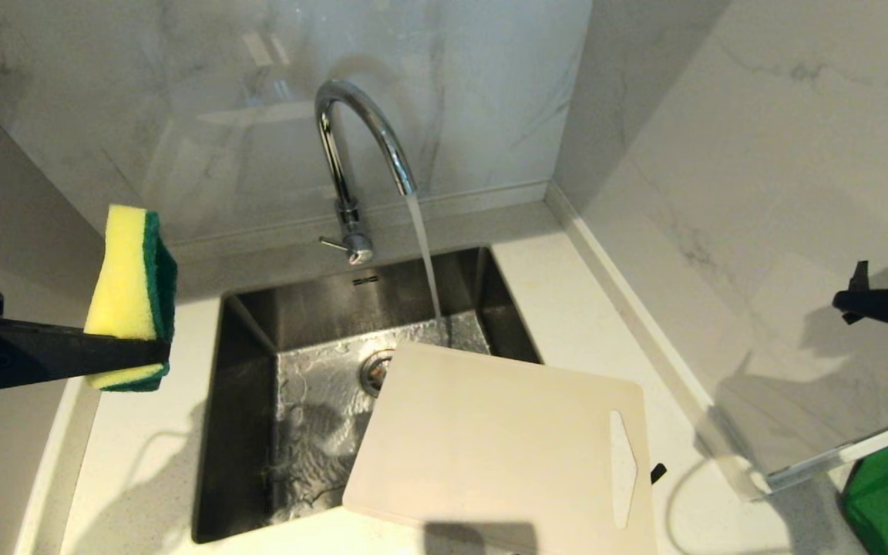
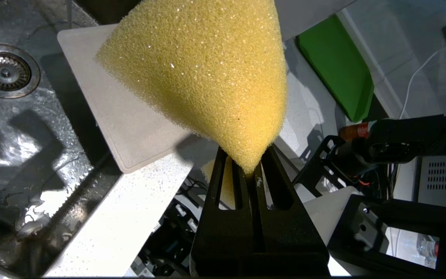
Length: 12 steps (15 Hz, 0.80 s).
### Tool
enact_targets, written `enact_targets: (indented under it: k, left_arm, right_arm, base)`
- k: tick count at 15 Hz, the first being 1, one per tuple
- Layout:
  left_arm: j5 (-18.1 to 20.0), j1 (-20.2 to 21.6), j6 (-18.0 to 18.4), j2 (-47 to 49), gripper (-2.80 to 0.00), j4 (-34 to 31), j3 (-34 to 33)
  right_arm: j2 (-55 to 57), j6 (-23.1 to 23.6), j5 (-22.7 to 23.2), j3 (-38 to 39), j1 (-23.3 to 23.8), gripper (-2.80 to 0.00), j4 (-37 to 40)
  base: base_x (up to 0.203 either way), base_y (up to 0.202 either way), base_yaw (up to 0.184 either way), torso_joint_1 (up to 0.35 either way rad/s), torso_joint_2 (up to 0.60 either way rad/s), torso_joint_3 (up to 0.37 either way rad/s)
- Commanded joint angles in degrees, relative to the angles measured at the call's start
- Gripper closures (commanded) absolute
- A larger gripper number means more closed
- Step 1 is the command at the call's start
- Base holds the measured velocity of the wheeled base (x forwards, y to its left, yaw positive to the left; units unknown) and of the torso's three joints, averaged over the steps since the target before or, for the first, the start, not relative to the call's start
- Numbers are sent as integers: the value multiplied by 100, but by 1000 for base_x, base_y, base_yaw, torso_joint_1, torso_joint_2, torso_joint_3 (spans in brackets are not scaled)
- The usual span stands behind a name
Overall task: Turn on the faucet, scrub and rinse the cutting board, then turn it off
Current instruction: Put down the cleaning cloth
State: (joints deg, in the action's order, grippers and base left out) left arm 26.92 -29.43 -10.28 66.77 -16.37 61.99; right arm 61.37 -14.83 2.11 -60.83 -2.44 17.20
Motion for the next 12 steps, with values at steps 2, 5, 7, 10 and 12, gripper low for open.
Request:
enact_targets:
  k: [2, 5, 7, 10, 12]
  left_arm:
    - [36, -1, -18, -113, 0, -11, 15]
    - [59, -2, -27, -254, 0, -15, -91]
    - [121, -10, -13, -261, 0, -15, -50]
    - [121, -10, 122, -281, 0, -15, -82]
    - [130, -10, 122, -296, 0, -15, -91]
  right_arm:
    - [-708, 286, 55, 338, 67, 0, 30]
    - [-1566, 828, 188, 1079, 31, 0, -2]
    - [-2004, 880, 228, 1392, 28, 0, -23]
    - [-2577, 951, 350, 1761, 28, 0, 9]
    - [-2948, 962, 360, 1979, 25, 0, 24]
  base:
    - [0, 0, 0, 0, 0, 0]
    - [0, 0, 0, 0, 0, 0]
    - [0, 0, 0, 0, 0, 0]
    - [0, 0, 0, 0, 0, 0]
    - [0, 0, 0, 0, 0, 0]
